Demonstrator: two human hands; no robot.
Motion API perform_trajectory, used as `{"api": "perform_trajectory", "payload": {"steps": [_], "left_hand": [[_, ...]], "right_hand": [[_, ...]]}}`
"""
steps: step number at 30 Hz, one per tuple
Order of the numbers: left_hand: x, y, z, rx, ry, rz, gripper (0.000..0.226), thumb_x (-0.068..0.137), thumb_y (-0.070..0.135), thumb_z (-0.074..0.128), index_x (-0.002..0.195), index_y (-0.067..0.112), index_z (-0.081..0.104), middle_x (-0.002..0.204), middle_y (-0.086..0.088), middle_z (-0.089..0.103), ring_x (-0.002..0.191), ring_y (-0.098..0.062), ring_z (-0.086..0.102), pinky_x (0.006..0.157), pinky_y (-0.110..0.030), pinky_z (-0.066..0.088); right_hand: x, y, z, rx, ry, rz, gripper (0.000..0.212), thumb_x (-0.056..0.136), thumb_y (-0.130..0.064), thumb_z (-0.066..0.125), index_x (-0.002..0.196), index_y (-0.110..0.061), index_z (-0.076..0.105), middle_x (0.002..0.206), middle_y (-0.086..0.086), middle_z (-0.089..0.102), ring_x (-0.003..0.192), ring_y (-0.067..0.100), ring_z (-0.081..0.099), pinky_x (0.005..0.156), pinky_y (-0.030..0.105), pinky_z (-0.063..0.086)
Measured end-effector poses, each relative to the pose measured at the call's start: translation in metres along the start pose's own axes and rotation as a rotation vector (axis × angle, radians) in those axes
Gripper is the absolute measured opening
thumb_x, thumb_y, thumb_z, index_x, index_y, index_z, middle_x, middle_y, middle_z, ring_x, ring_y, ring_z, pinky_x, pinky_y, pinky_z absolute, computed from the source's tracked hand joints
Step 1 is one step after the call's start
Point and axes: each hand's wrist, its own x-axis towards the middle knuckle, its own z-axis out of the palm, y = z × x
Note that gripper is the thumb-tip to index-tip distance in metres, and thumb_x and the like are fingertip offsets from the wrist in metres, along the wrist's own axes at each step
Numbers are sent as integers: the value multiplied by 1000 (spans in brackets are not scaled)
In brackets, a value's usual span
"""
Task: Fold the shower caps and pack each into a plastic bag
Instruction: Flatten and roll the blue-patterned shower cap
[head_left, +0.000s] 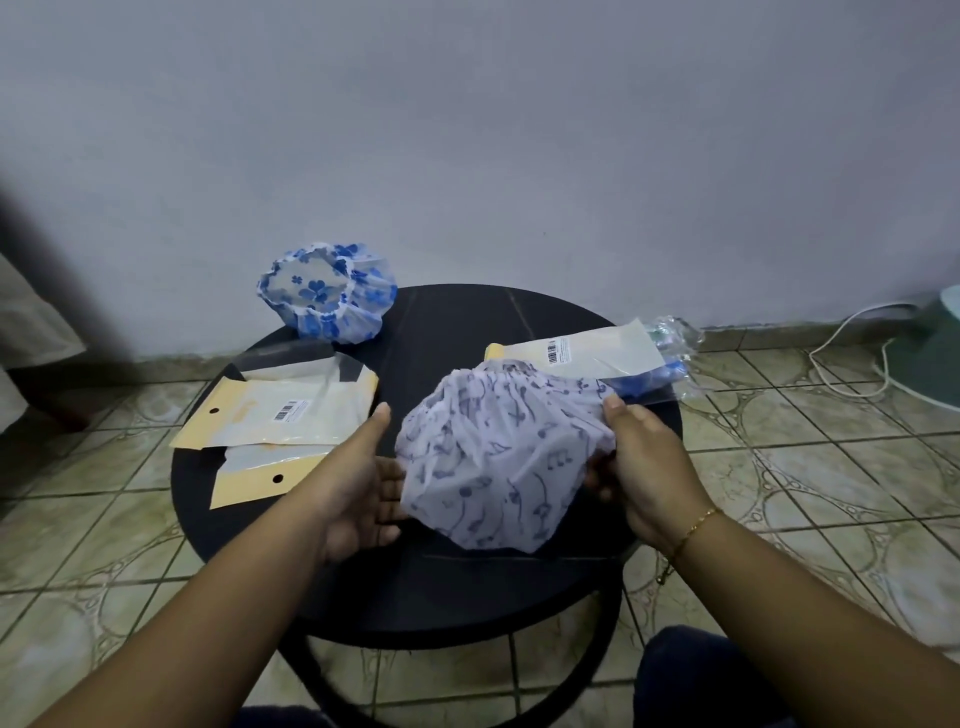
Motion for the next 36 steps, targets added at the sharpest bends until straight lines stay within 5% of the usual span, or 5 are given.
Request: {"api": "perform_trajectory", "payload": {"steps": [6,15,23,33,36], "left_hand": [[1,6,2,-257,-46,152,56,86,57,50,113,10,64,120,-14,64,113,-31,60,100,-47,43],[-5,10,0,-185,160,604,10,85,22,63,88,12,65,89,-7,70,89,-25,63,88,-42,48],[2,-6,-24,60,344,563,9,89,21,63,83,15,60,89,-13,69,82,-31,66,83,-49,51],[-13,-24,-36,1212,213,932,83,64,55,49,141,45,22,152,22,6,137,0,11,105,-32,19],[-23,-25,-23,1449,217,1002,72,67,65,37,137,48,34,148,19,29,132,-3,32,95,-29,25]], "right_hand": [[-4,-4,5,178,-77,-16,25,99,-28,42,87,-14,60,93,10,67,83,24,63,78,45,49],[6,1,-2,183,17,8,34,92,-42,51,103,-14,66,100,7,72,94,24,68,88,42,52],[18,10,-29,-472,264,-115,39,96,-39,44,74,-6,48,65,4,47,66,23,45,51,27,30],[9,-11,-35,123,-112,173,36,95,-37,47,95,-5,64,91,13,71,82,27,67,77,39,53],[5,-15,-36,160,-177,132,30,96,-34,47,105,-11,63,100,7,72,91,21,69,77,34,52]]}}
